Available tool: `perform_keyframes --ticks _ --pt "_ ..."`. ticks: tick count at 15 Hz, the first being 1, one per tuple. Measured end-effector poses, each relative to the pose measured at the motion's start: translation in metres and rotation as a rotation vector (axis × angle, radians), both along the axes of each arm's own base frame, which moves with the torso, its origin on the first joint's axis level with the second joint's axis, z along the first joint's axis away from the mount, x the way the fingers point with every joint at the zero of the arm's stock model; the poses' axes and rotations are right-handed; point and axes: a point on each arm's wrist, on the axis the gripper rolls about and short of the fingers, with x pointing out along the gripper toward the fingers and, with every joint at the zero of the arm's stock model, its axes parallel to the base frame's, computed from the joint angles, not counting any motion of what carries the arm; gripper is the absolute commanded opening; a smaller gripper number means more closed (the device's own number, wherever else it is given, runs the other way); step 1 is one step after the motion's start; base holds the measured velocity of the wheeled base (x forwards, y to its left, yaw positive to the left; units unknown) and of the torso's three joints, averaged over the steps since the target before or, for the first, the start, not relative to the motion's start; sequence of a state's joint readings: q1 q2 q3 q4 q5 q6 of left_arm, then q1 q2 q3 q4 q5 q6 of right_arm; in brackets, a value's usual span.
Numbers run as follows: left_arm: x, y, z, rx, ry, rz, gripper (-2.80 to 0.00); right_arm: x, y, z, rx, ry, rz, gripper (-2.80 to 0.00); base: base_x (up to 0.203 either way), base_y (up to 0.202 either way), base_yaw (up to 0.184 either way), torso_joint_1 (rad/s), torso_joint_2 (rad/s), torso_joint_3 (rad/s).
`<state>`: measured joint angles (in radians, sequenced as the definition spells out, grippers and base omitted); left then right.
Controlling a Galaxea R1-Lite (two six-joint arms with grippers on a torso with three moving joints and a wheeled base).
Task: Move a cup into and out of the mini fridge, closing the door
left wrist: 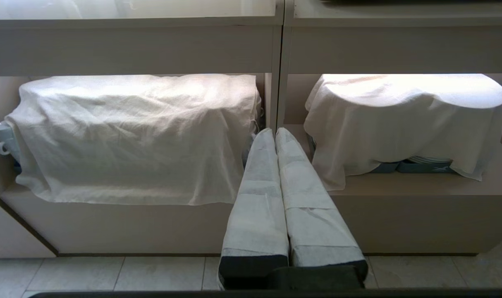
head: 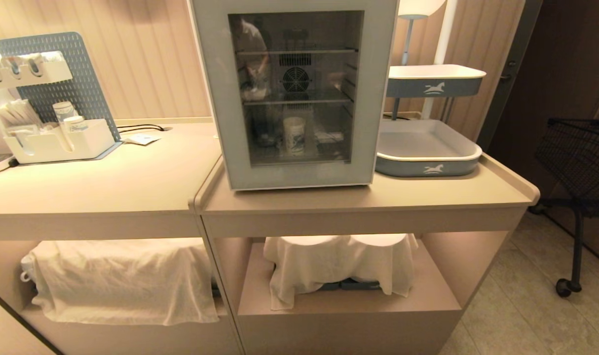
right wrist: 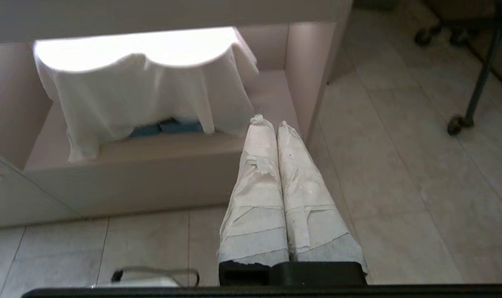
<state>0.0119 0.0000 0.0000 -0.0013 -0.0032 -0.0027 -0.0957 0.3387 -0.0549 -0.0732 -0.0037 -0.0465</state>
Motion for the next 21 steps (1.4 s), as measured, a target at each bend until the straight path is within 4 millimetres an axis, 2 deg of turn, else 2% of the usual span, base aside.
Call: perform_keyframes --ticks 2,9,21 --pt "0.000 0.000 0.000 0.000 0.000 0.001 -2.80 -0.004 0.001 -0.011 -0.031 0.003 0.036 -2.80 0.000 0.000 0.000 0.000 0.00 0.000" --pt "0.000 0.000 0.000 0.000 0.000 0.000 -2.80 -0.025 0.001 -0.024 -0.015 -0.171 0.108 -2.80 0.000 0.000 0.000 0.000 0.00 0.000" --pt "0.000 0.000 0.000 0.000 0.000 0.001 -2.80 -0.029 0.001 -0.025 -0.011 -0.218 0.109 -2.80 0.000 0.000 0.000 0.000 0.00 0.000"
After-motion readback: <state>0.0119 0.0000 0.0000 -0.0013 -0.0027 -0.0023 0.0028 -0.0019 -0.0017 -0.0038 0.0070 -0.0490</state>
